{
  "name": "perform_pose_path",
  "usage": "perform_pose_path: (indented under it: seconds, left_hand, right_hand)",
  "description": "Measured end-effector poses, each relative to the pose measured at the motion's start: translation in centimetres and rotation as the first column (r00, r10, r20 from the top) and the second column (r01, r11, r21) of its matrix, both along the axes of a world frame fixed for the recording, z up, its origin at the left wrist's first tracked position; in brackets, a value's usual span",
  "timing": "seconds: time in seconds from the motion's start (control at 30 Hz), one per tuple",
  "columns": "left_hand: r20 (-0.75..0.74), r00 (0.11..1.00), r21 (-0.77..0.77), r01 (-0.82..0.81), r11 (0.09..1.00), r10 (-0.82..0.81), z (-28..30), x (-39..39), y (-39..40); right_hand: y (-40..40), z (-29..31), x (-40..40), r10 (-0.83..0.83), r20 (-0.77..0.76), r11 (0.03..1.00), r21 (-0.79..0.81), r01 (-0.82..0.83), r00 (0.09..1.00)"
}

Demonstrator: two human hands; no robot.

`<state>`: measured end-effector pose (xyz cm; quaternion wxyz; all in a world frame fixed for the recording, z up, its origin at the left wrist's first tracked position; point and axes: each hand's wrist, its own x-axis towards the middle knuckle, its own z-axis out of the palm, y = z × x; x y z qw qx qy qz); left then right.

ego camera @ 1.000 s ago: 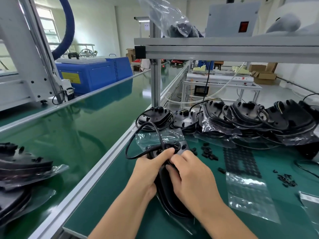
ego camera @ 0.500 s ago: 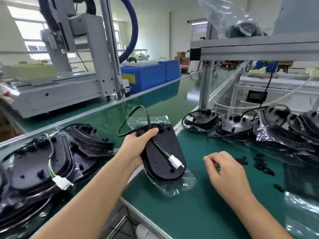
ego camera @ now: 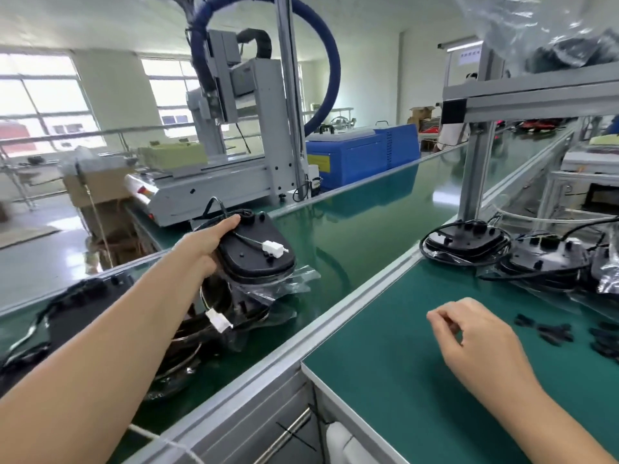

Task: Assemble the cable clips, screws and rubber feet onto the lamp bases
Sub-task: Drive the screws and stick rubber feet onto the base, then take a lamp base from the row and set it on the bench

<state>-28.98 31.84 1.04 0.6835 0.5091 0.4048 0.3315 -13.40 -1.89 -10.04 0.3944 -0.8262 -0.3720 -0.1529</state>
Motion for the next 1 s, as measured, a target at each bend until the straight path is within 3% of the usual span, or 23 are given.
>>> perform_pose_path:
  seconds: [0.23, 0.4, 0.6, 0.87, 1.0]
  left_hand:
    - [-0.025, 0.996, 0.054, -0.084, 0.995, 0.086, 0.7, -0.8, 0.6]
    - [-0.077, 0.989, 0.088, -0.120, 0.989, 0.127, 0.9, -2.1, 2.5]
    - [-0.230, 0.916, 0.313, -0.251, 0.916, 0.329, 1.3, -3.1, 3.9]
    - [-0.240, 0.904, 0.263, -0.290, 0.920, 0.354, -0.2, -7.5, 7.3]
    - [-0.381, 0.844, 0.352, -0.245, 0.904, 0.377, -0.4, -8.1, 7.0]
  right_hand:
    - [4.8, 1.7, -2.6, 0.193, 0.083, 0.979, -0.078, -0.186, 0.978]
    - [3.5, 0.8, -1.7, 0.144, 0.090, 0.986, -0.102, -0.135, 0.985]
    - [2.0, 0.3, -0.9, 0.085, 0.046, 0.994, -0.067, -0.082, 0.995]
    - [2.3, -0.6, -0.2, 0.098, 0.001, 0.995, -0.025, -0.098, 0.995]
    - [3.1, -0.4, -0.6, 0.122, 0.014, 0.992, -0.033, -0.122, 0.992]
